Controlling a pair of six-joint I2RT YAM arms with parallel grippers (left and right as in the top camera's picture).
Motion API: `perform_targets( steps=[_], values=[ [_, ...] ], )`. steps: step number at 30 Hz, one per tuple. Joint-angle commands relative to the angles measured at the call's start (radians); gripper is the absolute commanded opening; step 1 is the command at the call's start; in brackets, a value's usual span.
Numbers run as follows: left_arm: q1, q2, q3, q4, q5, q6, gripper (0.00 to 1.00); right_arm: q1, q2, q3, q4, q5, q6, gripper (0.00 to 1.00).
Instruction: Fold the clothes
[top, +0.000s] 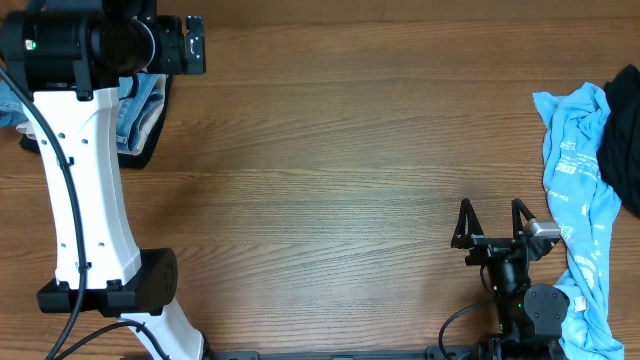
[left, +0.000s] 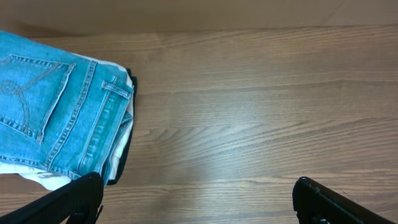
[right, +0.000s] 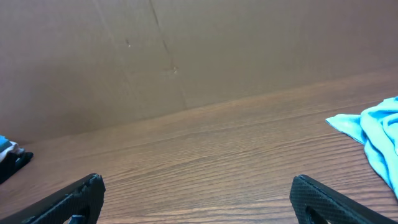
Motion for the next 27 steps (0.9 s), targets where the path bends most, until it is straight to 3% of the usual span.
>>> perform_targets(
  steps=[1,4,9,14,21,27],
  values=[
    [0.004,-0.032,0.003,0.057,0.016,-0.037,1.00,0.003,-0.010,-0.011,0.006,-0.002,-0.003,1.00],
    [-0.012,-0.111,-0.071,0.251,0.049,-0.111,1.00,0.003,-0.010,-0.011,0.006,-0.002,-0.003,1.00],
    [-0.042,-0.340,-0.399,0.513,0.027,-0.103,1.00,0.003,-0.010,-0.011,0.006,-0.002,-0.003,1.00],
    [-0.041,-0.611,-0.856,0.715,0.023,-0.105,1.00,0.003,-0.010,-0.011,0.006,-0.002,-0.003,1.00],
    [-0.027,-1.031,-1.506,0.977,0.059,-0.195,1.00,0.003,-0.010,-0.011,0.006,-0.002,-0.003,1.00],
    [-0.014,-1.363,-2.001,1.299,0.059,-0.208,1.00,0.003,-0.010,-0.011,0.006,-0.002,-0.003,1.00]
  ],
)
